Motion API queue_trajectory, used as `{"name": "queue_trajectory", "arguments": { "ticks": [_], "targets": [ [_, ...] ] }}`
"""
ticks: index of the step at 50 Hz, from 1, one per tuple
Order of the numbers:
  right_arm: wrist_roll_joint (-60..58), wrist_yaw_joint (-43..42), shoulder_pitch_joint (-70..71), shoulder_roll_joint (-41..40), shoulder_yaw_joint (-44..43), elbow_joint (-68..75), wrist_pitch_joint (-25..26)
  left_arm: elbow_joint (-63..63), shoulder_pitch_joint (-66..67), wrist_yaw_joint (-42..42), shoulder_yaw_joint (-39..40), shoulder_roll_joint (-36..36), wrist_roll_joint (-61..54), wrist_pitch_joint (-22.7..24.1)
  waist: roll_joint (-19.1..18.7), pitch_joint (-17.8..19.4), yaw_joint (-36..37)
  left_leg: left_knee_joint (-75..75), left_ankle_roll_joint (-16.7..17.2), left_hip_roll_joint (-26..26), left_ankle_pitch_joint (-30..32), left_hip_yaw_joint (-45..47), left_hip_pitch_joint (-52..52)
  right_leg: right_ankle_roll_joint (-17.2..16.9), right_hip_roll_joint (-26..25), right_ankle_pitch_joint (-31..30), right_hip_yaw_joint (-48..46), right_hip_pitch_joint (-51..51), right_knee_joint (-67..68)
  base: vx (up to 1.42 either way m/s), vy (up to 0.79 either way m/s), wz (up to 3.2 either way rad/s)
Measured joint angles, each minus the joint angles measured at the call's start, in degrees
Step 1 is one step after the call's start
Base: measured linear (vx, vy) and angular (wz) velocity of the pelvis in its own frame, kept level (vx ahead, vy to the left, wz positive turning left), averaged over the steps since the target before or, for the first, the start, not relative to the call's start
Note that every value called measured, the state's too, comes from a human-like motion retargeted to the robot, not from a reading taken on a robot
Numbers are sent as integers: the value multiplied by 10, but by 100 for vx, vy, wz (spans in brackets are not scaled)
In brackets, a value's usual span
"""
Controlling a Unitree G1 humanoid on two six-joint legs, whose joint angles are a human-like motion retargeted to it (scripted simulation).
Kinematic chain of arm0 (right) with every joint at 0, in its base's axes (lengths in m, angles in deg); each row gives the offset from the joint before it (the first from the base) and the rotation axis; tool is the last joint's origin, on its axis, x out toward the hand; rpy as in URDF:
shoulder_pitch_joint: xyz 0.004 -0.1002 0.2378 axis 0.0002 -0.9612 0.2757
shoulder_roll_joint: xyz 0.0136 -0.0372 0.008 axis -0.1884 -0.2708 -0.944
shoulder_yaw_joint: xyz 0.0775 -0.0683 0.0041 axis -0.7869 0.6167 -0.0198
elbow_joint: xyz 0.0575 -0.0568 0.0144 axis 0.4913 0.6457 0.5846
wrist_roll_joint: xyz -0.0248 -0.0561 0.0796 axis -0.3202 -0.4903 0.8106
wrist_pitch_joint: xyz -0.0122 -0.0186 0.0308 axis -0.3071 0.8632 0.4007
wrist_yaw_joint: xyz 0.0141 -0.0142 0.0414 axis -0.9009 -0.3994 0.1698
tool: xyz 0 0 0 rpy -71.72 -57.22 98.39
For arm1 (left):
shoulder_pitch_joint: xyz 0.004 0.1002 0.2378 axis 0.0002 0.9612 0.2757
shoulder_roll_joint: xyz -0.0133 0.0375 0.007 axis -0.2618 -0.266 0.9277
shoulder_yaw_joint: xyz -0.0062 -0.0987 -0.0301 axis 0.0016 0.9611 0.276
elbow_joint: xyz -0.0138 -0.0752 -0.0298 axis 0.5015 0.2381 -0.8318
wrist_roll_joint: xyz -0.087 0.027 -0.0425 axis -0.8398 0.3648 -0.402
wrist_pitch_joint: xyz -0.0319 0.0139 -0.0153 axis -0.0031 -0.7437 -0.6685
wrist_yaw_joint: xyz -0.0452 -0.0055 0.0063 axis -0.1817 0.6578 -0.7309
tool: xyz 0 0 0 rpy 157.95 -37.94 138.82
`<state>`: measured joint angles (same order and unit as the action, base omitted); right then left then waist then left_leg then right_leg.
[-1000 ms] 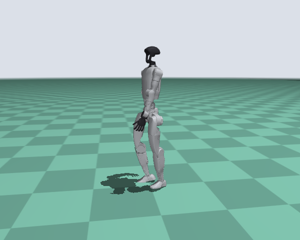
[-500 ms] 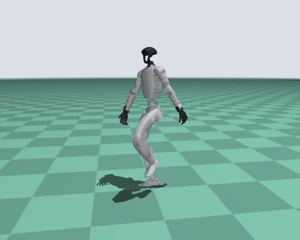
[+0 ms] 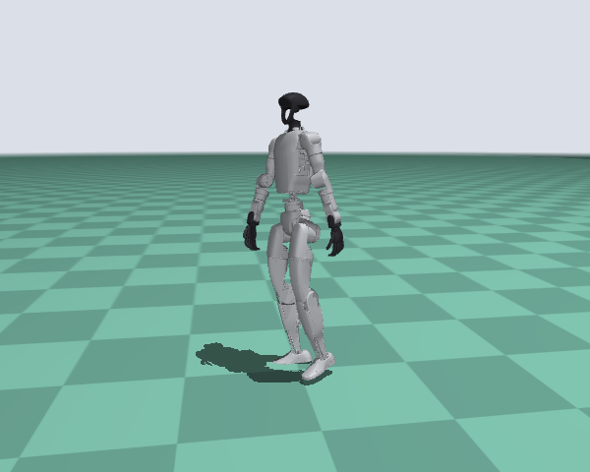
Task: In place motions
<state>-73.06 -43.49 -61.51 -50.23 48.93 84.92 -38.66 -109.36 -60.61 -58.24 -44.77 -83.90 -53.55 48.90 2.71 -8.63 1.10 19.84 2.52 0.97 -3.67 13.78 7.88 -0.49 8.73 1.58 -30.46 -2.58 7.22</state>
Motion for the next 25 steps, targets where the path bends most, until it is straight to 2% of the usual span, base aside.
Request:
{"name": "queue_trajectory", "arguments": {
  "ticks": [2, 4, 9, 15, 18, 21, 23, 25],
  "targets": [
    [-3, 1, -15, 1, -4, 2, 0, 6, -11, 1, -4, 2, -6, 4, -15, 4, -13, -72, 15, 7, -52, 19, -48, -2, -17, 0, -9, 6, -5, 1, 7, 22],
    [-4, 2, -29, 5, -14, 4, 1, 9, -22, 5, -9, 3, -11, 6, -27, 5, -27, -122, 17, 11, -74, 29, -72, -6, -30, -1, -21, 13, -13, 6, 13, 40],
    [-8, 4, -76, 19, -38, 3, 2, 4, -52, 16, -20, 10, -20, 3, -33, -6, -67, -163, 6, -7, -75, -8, -60, -18, -24, -2, -58, 7, -18, 10, 14, 65],
    [13, 12, -135, 44, -91, 14, 4, -18, -119, 30, -71, 8, 2, -10, -16, 21, -45, -168, -13, -21, -87, -13, -63, -18, 5, 19, -57, -15, 49, 3, 14, 3],
    [33, -7, -172, 48, -121, 29, 5, -18, -138, 36, -96, 19, -18, -24, -13, 22, -43, -171, -22, -20, -95, -14, -68, 2, 31, 12, -49, -53, 146, 18, 16, -13],
    [38, -21, -201, 52, -130, 39, 4, -12, -179, 38, -119, 37, -52, -22, -6, 42, -45, -175, -28, -22, -97, -7, -78, 34, 79, -79, -21, -123, 312, 7, 19, -27],
    [19, -27, -212, 58, -129, 47, 9, 7, -219, 41, -131, 55, -60, -26, -5, 68, -63, -176, -33, -25, -97, -12, -87, 74, 123, -147, -4, -180, 432, -11, 24, 2],
    [-12, -36, -225, 66, -122, 55, 13, 30, -269, 36, -146, 72, -74, -29, -3, 84, -86, -180, -43, -39, -96, -14, -92, 100, 182, -129, 10, -244, 558, -8, 24, 18]
  ]
}}
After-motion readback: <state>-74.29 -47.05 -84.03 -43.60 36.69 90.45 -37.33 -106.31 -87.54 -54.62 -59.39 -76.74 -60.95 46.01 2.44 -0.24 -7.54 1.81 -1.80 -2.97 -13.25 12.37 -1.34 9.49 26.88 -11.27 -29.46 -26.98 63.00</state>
